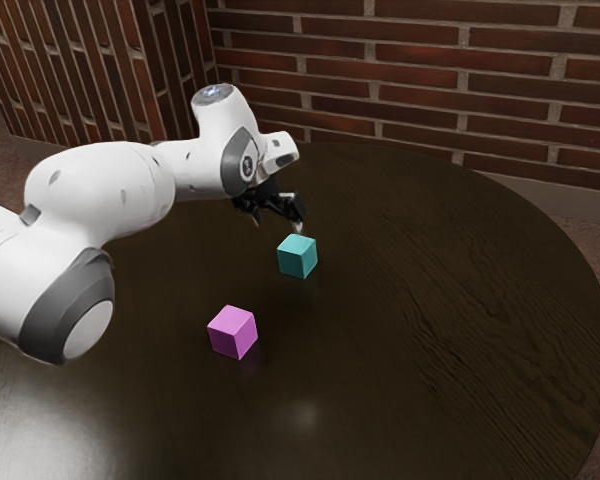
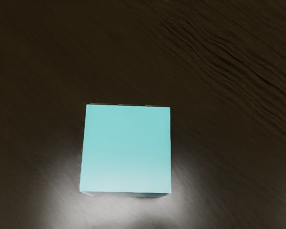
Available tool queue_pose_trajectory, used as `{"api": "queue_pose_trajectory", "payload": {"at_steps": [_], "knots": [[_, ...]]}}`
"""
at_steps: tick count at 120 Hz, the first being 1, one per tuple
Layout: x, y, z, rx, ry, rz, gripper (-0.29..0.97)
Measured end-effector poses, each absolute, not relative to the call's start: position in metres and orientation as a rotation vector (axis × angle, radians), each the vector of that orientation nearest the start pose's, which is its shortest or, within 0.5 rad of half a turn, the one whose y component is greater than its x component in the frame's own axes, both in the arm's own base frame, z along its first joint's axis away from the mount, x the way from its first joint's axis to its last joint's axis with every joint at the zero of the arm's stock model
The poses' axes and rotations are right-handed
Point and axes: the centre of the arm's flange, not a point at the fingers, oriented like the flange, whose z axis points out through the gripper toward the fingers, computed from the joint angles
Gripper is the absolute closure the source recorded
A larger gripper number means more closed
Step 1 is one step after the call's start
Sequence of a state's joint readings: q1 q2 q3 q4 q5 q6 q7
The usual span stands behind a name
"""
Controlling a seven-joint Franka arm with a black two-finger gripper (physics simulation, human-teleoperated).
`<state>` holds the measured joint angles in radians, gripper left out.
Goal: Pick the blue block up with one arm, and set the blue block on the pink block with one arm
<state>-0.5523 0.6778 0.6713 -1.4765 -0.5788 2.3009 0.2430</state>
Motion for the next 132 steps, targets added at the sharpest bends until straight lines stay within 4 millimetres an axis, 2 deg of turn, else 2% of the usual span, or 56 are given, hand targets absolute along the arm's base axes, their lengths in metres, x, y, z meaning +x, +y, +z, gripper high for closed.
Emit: {"api": "queue_pose_trajectory", "payload": {"at_steps": [12,22,48,66,83,94,111,132], "knots": [[0.749,-0.032,0.381,-3.141,0.034,-0.492,0.01],[0.750,-0.039,0.369,-3.152,0.088,-0.417,0.01],[0.748,-0.033,0.337,-3.156,0.158,-0.274,0.00],[0.747,-0.026,0.328,-3.143,0.216,-0.242,0.00],[0.765,-0.029,0.331,-3.098,0.297,-0.347,0.00],[0.770,-0.021,0.334,-3.103,0.287,-0.421,0.00],[0.773,-0.006,0.311,-3.152,0.215,-0.467,0.00],[0.774,-0.011,0.298,-3.171,0.207,-0.501,0.00]]}}
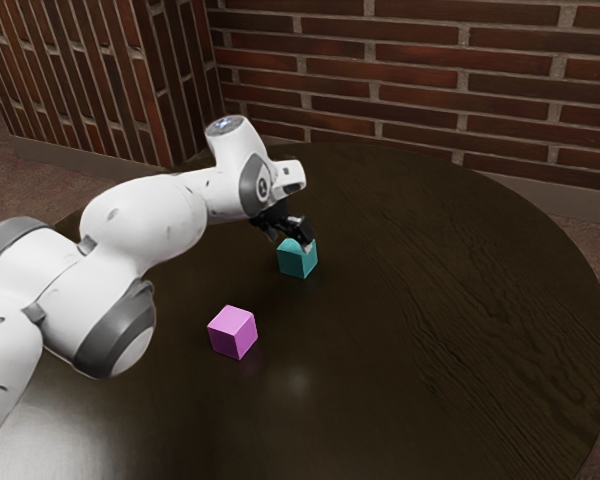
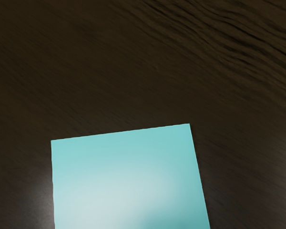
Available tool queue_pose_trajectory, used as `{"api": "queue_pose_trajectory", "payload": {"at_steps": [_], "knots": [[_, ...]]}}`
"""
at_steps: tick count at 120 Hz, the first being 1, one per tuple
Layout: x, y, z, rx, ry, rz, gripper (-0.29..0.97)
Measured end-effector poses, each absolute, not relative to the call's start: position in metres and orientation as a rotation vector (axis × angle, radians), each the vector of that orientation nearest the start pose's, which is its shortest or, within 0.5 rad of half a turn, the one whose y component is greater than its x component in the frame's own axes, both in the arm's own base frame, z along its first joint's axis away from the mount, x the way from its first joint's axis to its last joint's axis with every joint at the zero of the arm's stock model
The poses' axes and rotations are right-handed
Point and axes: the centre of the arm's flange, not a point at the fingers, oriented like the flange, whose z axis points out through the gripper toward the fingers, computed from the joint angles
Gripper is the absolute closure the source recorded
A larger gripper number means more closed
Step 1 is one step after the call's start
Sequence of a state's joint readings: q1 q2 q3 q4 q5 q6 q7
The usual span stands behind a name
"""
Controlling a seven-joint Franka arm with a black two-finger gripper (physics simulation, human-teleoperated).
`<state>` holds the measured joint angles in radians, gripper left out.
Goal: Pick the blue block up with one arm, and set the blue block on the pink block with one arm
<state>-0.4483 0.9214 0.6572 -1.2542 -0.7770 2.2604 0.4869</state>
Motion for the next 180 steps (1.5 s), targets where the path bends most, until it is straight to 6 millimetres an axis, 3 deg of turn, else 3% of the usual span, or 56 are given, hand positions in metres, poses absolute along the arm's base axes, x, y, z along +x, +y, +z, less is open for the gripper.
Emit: {"api": "queue_pose_trajectory", "payload": {"at_steps": [52,95,158,180], "knots": [[0.774,-0.014,0.270,-3.153,0.252,-0.470,0.00],[0.779,-0.026,0.270,-3.112,0.366,-0.472,0.00],[0.778,-0.021,0.267,-3.119,0.342,-0.465,0.29],[0.777,-0.028,0.277,-3.119,0.316,-0.477,0.33]]}}
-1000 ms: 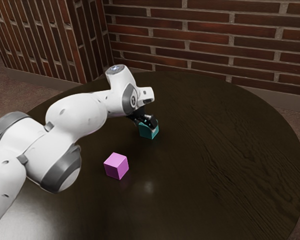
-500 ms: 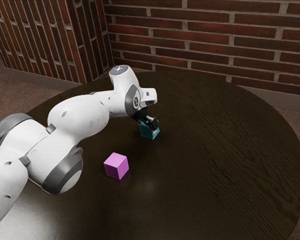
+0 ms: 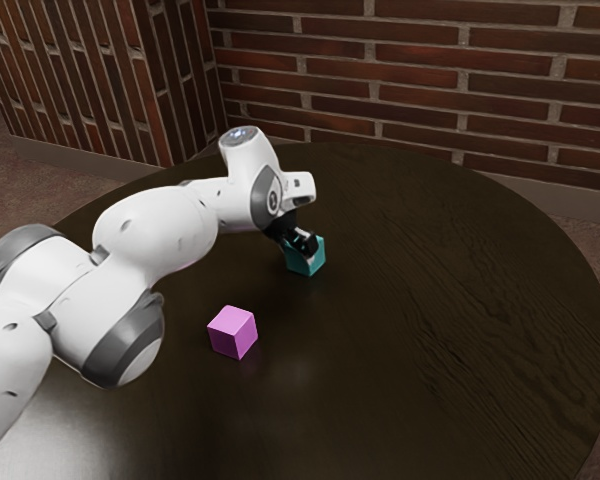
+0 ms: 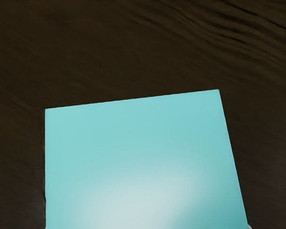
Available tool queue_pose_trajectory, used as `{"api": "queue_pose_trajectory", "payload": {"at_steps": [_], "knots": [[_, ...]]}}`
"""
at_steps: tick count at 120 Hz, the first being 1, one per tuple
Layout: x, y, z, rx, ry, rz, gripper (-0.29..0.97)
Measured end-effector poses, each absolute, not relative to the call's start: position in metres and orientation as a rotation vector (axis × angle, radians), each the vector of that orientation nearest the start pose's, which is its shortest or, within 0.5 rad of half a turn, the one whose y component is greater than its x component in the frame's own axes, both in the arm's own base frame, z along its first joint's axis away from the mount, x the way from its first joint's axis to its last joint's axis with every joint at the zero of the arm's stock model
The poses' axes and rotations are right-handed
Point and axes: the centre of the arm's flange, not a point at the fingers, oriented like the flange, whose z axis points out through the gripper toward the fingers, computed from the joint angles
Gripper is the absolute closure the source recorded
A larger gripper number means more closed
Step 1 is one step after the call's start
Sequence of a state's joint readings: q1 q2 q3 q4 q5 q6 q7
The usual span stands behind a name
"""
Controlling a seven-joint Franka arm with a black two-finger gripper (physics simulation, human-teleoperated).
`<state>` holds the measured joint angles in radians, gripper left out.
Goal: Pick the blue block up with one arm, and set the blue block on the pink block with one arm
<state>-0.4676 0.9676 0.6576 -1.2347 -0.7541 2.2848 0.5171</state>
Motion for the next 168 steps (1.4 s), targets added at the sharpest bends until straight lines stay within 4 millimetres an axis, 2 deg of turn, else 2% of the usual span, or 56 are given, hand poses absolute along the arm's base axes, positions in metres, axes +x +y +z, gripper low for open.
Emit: {"api": "queue_pose_trajectory", "payload": {"at_steps": [12,20,32,43,53,64,78,85,112,121,147,157,168], "knots": [[0.773,-0.036,0.283,-3.120,0.304,-0.476,0.32],[0.766,-0.041,0.296,-3.102,0.291,-0.476,0.32],[0.749,-0.033,0.320,-3.115,0.226,-0.481,0.34],[0.726,-0.023,0.342,-3.124,0.161,-0.472,0.33],[0.692,-0.006,0.373,-3.147,0.084,-0.474,0.38],[0.667,-0.002,0.388,-3.156,0.059,-0.458,0.39],[0.641,-0.009,0.385,-3.141,0.068,-0.430,0.40],[0.627,-0.007,0.390,-3.116,0.054,-0.443,0.40],[0.598,-0.017,0.404,-3.071,0.042,-0.498,0.41],[0.585,-0.014,0.408,-3.054,0.019,-0.512,0.41],[0.562,-0.026,0.385,-3.057,-0.004,-0.491,0.41],[0.540,-0.025,0.388,-3.057,-0.040,-0.507,0.42],[0.530,-0.027,0.386,-3.059,-0.054,-0.513,0.41]]}}
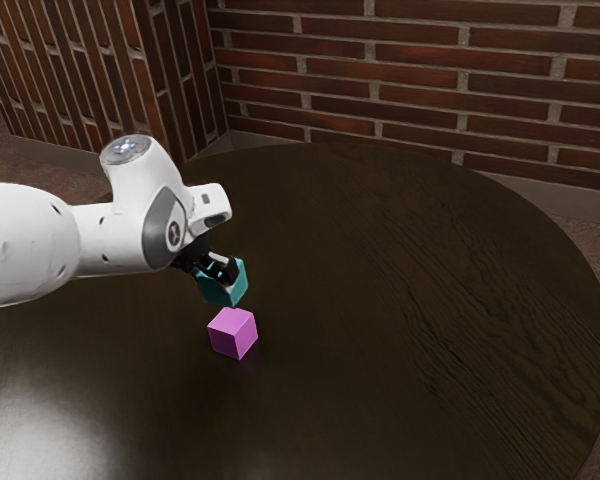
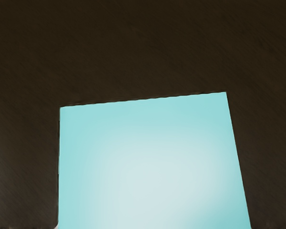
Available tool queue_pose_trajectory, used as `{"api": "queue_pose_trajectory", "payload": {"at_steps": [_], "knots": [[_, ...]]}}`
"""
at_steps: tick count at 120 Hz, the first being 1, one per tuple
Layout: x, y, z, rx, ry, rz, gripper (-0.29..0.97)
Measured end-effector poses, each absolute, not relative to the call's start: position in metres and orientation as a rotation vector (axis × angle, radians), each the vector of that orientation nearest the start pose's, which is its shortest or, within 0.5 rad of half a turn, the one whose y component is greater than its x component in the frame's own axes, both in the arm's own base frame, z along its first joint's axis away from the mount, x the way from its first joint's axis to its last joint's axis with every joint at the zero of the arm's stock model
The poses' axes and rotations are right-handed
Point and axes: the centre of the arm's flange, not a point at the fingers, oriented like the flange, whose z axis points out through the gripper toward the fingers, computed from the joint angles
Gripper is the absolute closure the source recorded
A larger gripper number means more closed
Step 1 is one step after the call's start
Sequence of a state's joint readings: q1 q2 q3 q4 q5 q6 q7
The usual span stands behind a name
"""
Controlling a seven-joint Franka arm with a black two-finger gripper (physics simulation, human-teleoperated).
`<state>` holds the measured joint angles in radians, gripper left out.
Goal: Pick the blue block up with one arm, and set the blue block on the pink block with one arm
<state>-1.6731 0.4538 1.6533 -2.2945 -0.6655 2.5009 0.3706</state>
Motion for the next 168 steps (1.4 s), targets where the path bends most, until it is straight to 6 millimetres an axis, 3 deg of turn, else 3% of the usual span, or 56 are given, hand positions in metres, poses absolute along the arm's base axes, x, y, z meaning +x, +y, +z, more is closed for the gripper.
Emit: {"api": "queue_pose_trajectory", "payload": {"at_steps": [27,70,120,135,168], "knots": [[0.512,-0.036,0.364,-3.068,-0.045,-0.454,0.40],[0.506,-0.033,0.356,-3.070,-0.004,-0.429,0.42],[0.512,-0.026,0.359,-3.067,0.099,-0.441,0.42],[0.513,-0.025,0.350,-3.065,0.122,-0.416,0.42],[0.531,-0.034,0.356,-3.050,0.194,-0.455,0.43]]}}
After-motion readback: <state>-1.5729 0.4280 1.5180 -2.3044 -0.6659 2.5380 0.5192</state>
